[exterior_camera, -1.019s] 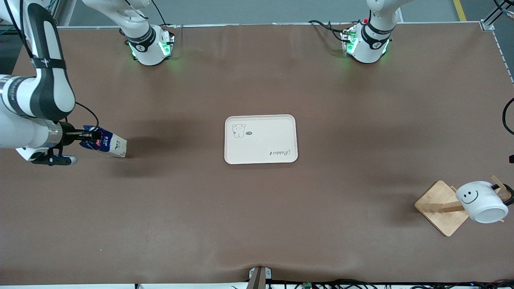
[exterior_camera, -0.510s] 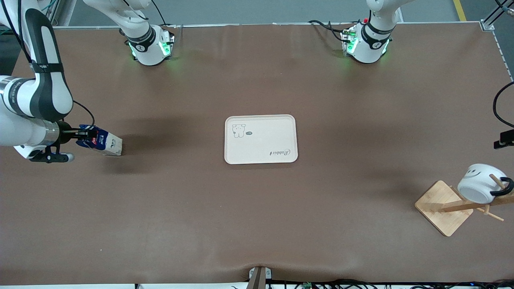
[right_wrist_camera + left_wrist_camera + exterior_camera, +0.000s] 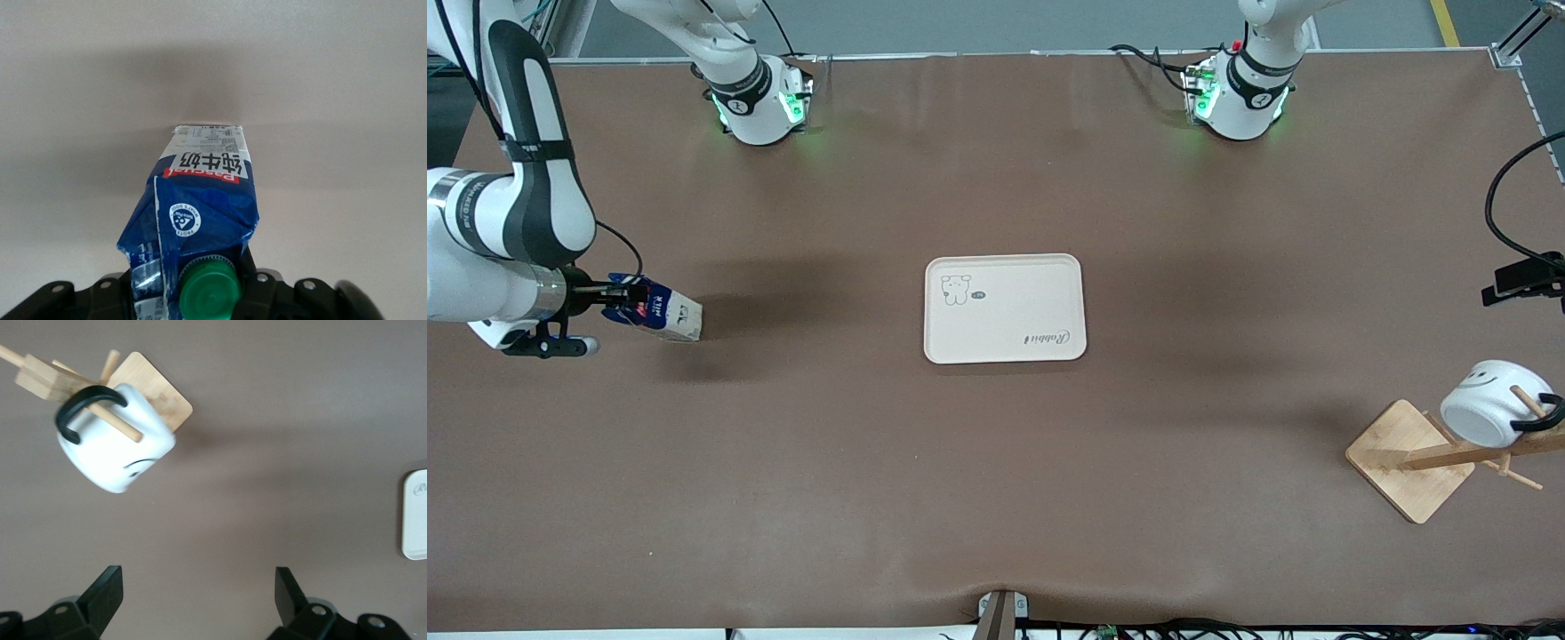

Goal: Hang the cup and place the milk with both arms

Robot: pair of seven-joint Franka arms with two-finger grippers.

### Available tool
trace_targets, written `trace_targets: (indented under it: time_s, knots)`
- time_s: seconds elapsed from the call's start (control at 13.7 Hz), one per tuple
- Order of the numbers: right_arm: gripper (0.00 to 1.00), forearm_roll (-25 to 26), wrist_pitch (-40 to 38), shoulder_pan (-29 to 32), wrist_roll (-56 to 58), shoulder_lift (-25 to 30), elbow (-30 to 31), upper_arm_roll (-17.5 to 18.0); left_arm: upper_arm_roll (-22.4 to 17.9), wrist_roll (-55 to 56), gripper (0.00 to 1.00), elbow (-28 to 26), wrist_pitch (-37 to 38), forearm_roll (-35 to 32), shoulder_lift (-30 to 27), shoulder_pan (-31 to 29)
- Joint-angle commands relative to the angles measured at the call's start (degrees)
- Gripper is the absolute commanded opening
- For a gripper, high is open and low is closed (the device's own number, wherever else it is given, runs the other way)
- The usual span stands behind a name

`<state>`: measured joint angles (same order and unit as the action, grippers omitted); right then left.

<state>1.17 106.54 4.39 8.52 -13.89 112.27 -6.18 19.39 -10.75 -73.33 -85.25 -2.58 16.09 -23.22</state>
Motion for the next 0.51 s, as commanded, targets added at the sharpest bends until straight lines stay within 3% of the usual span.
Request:
trace_targets:
  time_s: [0.0,0.07,0.15,0.29,0.36,0.44]
  knots:
    - [0.39,1.0,0.8,1.1,0.4,1.5,2.3,1.1,2.0,1.1,1.0,-0.3,1.8,-0.8,-1.3,-0.3]
    - [0.53,1.0,0.8,1.1,0.4,1.4,2.3,1.1,2.1,2.0,1.0,-0.3,2.1,-0.4,-1.3,-0.3]
    - [0.62,1.0,0.8,1.1,0.4,1.4,2.3,1.1,2.3,3.5,1.0,-0.3,2.1,0.0,-1.3,-0.3]
    - [0.65,0.9,0.8,1.1,0.4,1.4,2.3,1.1,4.7,7.1,1.0,-0.4,2.6,0.0,-1.4,-0.3]
    - [0.72,0.9,0.8,1.1,0.4,1.4,2.3,1.1,5.0,8.0,1.0,-0.4,3.2,-0.1,-1.6,-0.1]
    - [0.72,0.9,0.8,1.1,0.4,1.4,2.3,1.1,4.3,8.6,1.0,-0.9,3.4,-0.1,-2.5,1.6]
